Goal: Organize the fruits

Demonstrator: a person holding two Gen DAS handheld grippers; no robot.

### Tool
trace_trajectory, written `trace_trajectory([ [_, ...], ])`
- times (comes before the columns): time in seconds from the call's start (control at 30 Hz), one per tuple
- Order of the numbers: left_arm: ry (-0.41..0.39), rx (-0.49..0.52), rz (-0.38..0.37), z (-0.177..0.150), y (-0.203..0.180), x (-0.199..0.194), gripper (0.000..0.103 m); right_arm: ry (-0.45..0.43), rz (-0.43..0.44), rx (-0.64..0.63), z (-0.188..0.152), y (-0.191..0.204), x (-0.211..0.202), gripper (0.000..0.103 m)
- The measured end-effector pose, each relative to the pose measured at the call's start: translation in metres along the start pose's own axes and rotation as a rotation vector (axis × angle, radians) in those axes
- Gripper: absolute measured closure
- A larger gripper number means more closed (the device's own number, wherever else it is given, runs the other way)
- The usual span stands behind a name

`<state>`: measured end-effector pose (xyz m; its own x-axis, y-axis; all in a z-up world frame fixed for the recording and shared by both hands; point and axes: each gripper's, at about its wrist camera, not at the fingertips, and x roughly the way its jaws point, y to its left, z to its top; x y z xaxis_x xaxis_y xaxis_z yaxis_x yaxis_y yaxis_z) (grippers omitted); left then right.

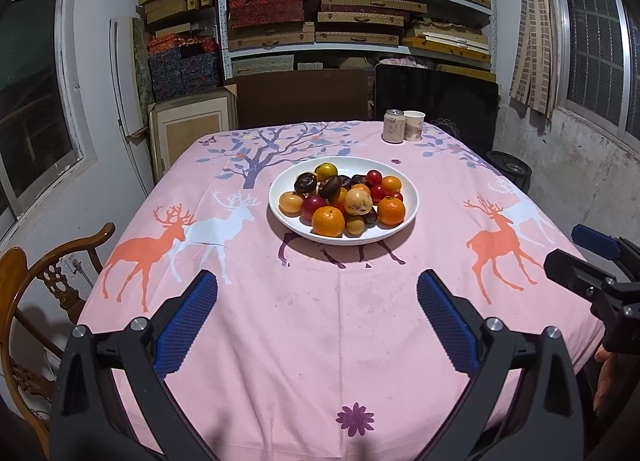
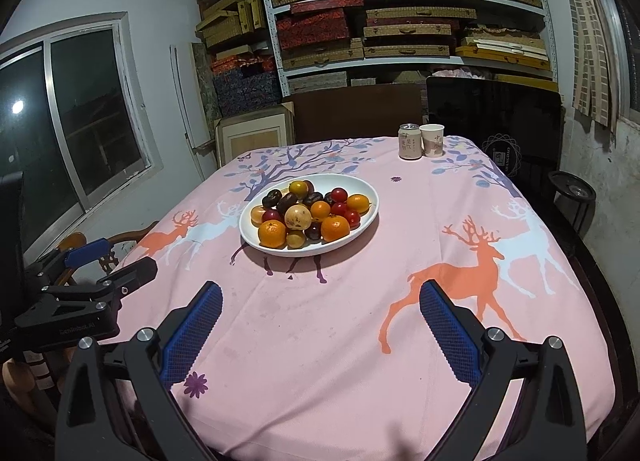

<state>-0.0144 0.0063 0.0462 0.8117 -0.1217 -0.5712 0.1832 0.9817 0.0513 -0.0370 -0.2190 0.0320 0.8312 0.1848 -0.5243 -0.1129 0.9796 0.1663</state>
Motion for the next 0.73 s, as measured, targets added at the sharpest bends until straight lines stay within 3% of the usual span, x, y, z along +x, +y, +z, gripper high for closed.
trace_trajectory([
  [0.17,-0.019,0.005,0.061,-0.001,0.0,0.005,0.005,0.005,0.0,0.0,-0.001,0.001,0.002,0.003],
  [0.27,-0.002,-0.002,0.033,-0.002,0.001,0.008,0.005,0.006,0.004,0.006,-0.002,0.001,0.002,0.003],
  [0.73,0.01,0.006,0.075,-0.005,0.001,0.017,0.005,0.018,-0.002,0.025,-0.004,-0.001,0.006,0.003],
])
